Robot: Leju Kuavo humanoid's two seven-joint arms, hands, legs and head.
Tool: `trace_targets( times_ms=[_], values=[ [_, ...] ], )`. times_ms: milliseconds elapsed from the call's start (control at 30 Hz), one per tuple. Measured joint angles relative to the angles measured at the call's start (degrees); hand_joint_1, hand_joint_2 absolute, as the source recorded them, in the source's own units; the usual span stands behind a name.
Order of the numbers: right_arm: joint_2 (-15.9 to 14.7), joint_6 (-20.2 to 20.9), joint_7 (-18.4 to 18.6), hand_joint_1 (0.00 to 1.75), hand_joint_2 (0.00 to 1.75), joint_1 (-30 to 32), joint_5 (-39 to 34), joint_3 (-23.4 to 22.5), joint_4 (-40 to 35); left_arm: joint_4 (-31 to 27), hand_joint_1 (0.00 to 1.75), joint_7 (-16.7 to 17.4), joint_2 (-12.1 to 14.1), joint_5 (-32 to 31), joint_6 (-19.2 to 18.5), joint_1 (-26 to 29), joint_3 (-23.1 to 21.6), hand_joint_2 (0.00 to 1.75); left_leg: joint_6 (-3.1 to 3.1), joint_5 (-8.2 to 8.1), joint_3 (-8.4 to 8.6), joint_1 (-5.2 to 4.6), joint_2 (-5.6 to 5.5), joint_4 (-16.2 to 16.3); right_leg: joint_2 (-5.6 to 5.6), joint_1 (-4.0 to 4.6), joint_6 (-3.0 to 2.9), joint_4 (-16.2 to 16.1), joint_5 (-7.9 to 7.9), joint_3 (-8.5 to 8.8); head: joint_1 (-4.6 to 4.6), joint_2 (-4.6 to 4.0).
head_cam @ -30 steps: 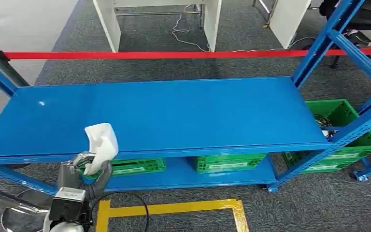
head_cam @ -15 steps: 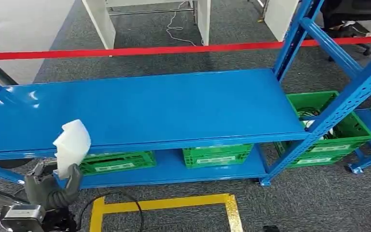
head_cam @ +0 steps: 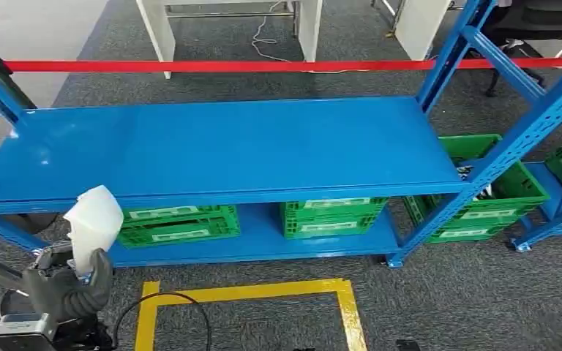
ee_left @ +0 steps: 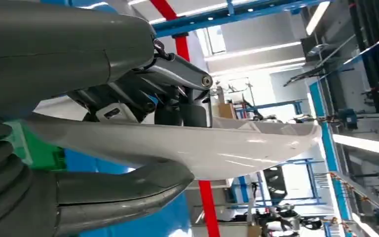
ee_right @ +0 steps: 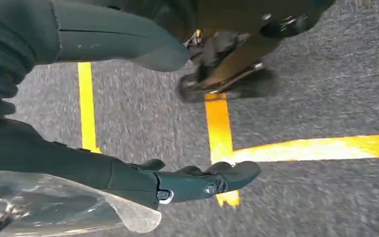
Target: Take the parts from the cabinet and place them on the table.
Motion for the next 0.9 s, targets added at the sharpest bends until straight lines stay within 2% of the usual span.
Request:
trace_targets(
  times_ms=[33, 67, 100, 133, 167, 233, 267, 300, 333, 400, 433, 467, 500, 533, 567, 600, 633, 667, 733, 767, 800, 833, 867, 900],
  values=[
    [0.0, 0.2, -0.3, 0.00, 1.75, 0.0, -0.1, -0.3, 0.0, 0.0, 1.75, 0.0, 0.0, 0.0, -0.2, 0.0, 0.1, 1.75, -0.09, 0.44, -0.70, -0.03, 0.00, 0.2, 0.00, 0.01, -0.12, -2.8, 2.11, 2.58, -0.02, 0.00],
    [0.0, 0.5, -0.3, 0.00, 1.75, -0.1, -0.1, -0.4, 0.0, 0.0, 1.75, 0.0, 0.0, -0.1, -0.5, 0.0, 0.2, 1.75, -0.20, 0.84, -1.37, -0.04, -0.01, 0.4, -0.01, 0.07, -0.39, -7.7, 3.65, 6.31, -0.02, 0.00],
    [0.0, 0.8, -0.3, 0.00, 1.75, -0.2, -0.1, -0.5, 0.0, 0.0, 1.75, 0.0, 0.0, -0.1, -0.7, 0.0, 0.3, 1.75, -0.36, 1.18, -1.83, -0.04, -0.02, 0.7, -0.01, 0.20, -0.73, -13.0, 3.12, 10.05, 0.02, 0.00],
    [0.0, 1.3, -0.3, 0.00, 1.75, -0.4, 0.0, -0.6, 0.0, 0.0, 1.75, 0.0, 0.0, -0.1, -0.8, 0.0, 0.5, 1.75, -0.69, 1.46, -2.15, -0.28, -0.02, 1.1, -0.04, 0.46, -0.92, -17.1, 1.18, 13.16, -0.02, 0.00],
    [0.0, 1.9, -0.4, 0.00, 1.75, -0.5, 0.0, -0.7, 0.0, 0.0, 1.75, -0.1, -0.1, -0.2, -0.8, 0.0, 0.5, 1.75, -0.98, 1.87, -2.33, -0.24, 0.07, 1.2, -0.02, 0.44, -1.20, -18.7, 0.66, 13.45, -0.13, 0.00],
    [0.0, 2.8, -0.5, 0.00, 1.75, -0.4, 0.1, -0.8, 0.0, 0.0, 1.75, -0.1, -0.3, -0.1, -0.9, 0.0, 0.7, 1.75, -1.53, 2.89, -2.49, -0.02, 0.08, 1.0, 0.05, 0.77, -1.77, -18.6, 1.16, 12.33, -0.11, 0.00],
    [0.0, 2.9, -0.5, 0.00, 1.75, -0.3, 0.3, -0.9, 0.0, 0.0, 1.75, -0.1, -0.3, -0.1, -1.0, 0.0, 0.8, 1.75, -1.87, 3.25, -2.59, -0.20, 0.00, 1.0, -0.08, 0.46, -2.22, -19.1, 1.86, 12.06, -0.04, 0.00],
    [0.1, 3.0, -0.7, 0.00, 1.75, -0.4, 0.7, -0.9, 0.0, 0.0, 1.75, -0.1, -0.4, 0.2, -1.1, 0.1, 1.0, 1.75, -2.25, 1.87, -2.93, 0.06, -0.49, 1.6, -0.50, 0.16, -2.66, -19.2, 2.54, 11.65, 0.09, 0.00],
    [0.1, 2.9, -0.7, 0.00, 1.75, -0.5, 1.1, -0.9, 0.0, 0.0, 1.75, -0.1, -0.4, 0.5, -1.1, 0.2, 1.4, 1.75, -2.69, -1.30, -3.64, 0.16, -0.61, 3.5, -0.44, 0.08, -3.22, -19.2, 3.11, 10.91, -0.18, 0.00],
    [0.1, 3.0, -0.7, 0.00, 1.75, -0.4, 2.0, -0.8, 0.0, 0.1, 1.75, -0.1, -0.4, 1.0, -1.4, 0.2, 2.0, 1.75, -3.50, -8.52, -5.52, 0.83, -0.62, 12.1, -0.48, 0.07, -3.25, -19.1, 4.43, 9.48, -0.28, 0.00],
    [0.0, 3.0, -0.6, 0.00, 1.75, -0.4, 2.4, -0.7, 0.0, 0.2, 1.75, -0.1, -0.5, 1.1, -1.4, 0.2, 2.4, 1.75, -3.75, -10.36, -6.19, 1.04, -0.62, 16.1, -0.51, 0.07, -3.18, -19.0, 5.17, 8.88, -0.31, 0.00],
    [0.0, 3.0, -0.5, 0.00, 1.75, -0.4, 2.7, -0.6, 0.0, 0.3, 1.75, -0.1, -0.5, 1.3, -1.4, 0.3, 2.7, 1.75, -3.92, -10.08, -6.08, 1.23, -0.62, 18.2, -0.53, 0.03, -3.09, -18.8, 5.85, 7.94, -0.33, 0.00],
    [0.0, 3.0, -0.3, 0.00, 1.75, -0.4, 3.0, -0.6, 0.0, 0.4, 1.75, -0.1, -0.6, 1.3, -1.4, 0.3, 3.0, 1.75, -4.09, -8.41, -5.00, 1.43, -0.61, 17.9, -0.58, -0.05, -2.92, -18.6, 6.41, 6.91, -0.31, 0.00],
    [0.0, 3.1, -0.2, 0.00, 1.75, -0.4, 3.3, -0.5, 0.0, 0.6, 1.75, -0.1, -0.7, 1.5, -1.3, 0.3, 3.3, 1.75, -4.23, -6.11, -2.81, 1.62, -0.61, 15.3, -0.58, -0.17, -2.72, -18.2, 6.90, 5.92, -0.31, 0.00],
    [0.0, 3.2, -0.1, 0.00, 1.75, -0.4, 3.4, -0.3, 0.0, 0.7, 1.75, -0.1, -0.7, 1.6, -1.2, 0.3, 3.4, 1.75, -4.33, -4.07, 0.50, 1.77, -0.62, 10.6, -0.57, -0.35, -2.41, -17.9, 7.32, 5.07, -0.29, 0.00],
    [0.0, 3.2, -0.1, 0.00, 1.75, -0.4, 3.6, -0.2, 0.0, 0.7, 1.75, -0.1, -0.9, 1.6, -1.2, 0.3, 3.5, 1.75, -4.45, -3.28, 4.31, 1.97, -0.65, 4.9, -0.50, -0.48, -2.05, -17.5, 7.71, 4.45, -0.33, 0.00],
    [0.0, 3.3, -0.1, 0.00, 1.75, -0.5, 3.8, -0.2, 0.0, 0.7, 1.75, -0.1, -0.9, 1.7, -1.2, 0.2, 3.6, 1.75, -4.43, -5.02, 6.89, 1.82, -0.88, 0.4, -0.39, -0.30, -1.57, -17.3, 8.07, 3.96, -0.39, 0.00],
    [-0.1, 3.3, -0.1, 0.00, 1.75, -0.5, 3.9, -0.2, 0.0, 0.7, 1.75, -0.1, -1.0, 1.7, -1.3, 0.3, 3.7, 1.75, -3.65, -5.53, 7.78, 1.51, -1.22, -1.6, -0.32, -0.29, -1.13, -17.2, 8.62, 3.67, -0.22, 0.00],
    [-0.1, 3.3, -0.1, 0.00, 1.75, -0.5, 4.2, -0.1, 0.0, 0.8, 1.75, -0.1, -1.1, 1.8, -1.3, 0.4, 4.0, 1.75, -2.82, -4.98, 6.63, 1.13, -1.09, -0.8, -0.38, -0.52, -0.28, -17.6, 9.83, 3.55, -0.26, 0.00],
    [-0.1, 3.3, -0.1, 0.00, 1.75, -0.4, 4.3, 0.0, 0.0, 0.8, 1.75, -0.1, -1.3, 1.8, -1.3, 0.4, 4.3, 1.75, -2.15, -4.42, 6.20, 1.07, -1.04, -0.9, -0.34, -0.56, 0.27, -17.8, 10.44, 3.43, -0.20, 0.00],
    [-0.1, 3.3, -0.1, 0.00, 1.75, -0.3, 4.7, 0.2, 0.0, 0.8, 1.75, -0.1, -1.4, 1.8, -1.3, 0.4, 4.5, 1.75, -1.37, -3.60, 5.42, 1.37, -0.61, -1.1, -0.20, -0.83, 0.43, -17.4, 9.47, 3.04, -0.26, 0.00],
    [-0.3, 3.5, 0.0, 0.00, 1.75, -0.3, 5.1, 0.5, 0.0, 0.8, 1.75, -0.1, -1.6, 1.8, -1.4, 0.5, 4.7, 1.75, -0.82, -2.90, 4.61, 1.22, -0.56, -1.1, -0.18, -0.77, 0.43, -15.7, 6.08, 2.14, -0.04, 0.00],
    [-0.3, 3.6, 0.1, 0.00, 1.75, -0.3, 5.3, 0.8, 0.0, 0.8, 1.75, -0.1, -1.7, 1.7, -1.5, 0.5, 4.8, 1.75, -0.38, -2.24, 3.80, 1.09, -0.52, -1.1, -0.12, -0.70, 0.43, -12.3, 2.25, 0.94, 0.04, 0.00],
    [-0.3, 3.7, 0.1, 0.00, 1.75, -0.4, 5.4, 1.0, 0.0, 0.9, 1.75, -0.1, -1.8, 1.6, -1.8, 0.6, 4.9, 1.75, -0.21, -1.51, 2.95, 0.89, -0.48, -1.1, -0.10, -0.62, 0.48, -8.0, -1.07, 0.06, 0.20, 0.00]
  ],
)
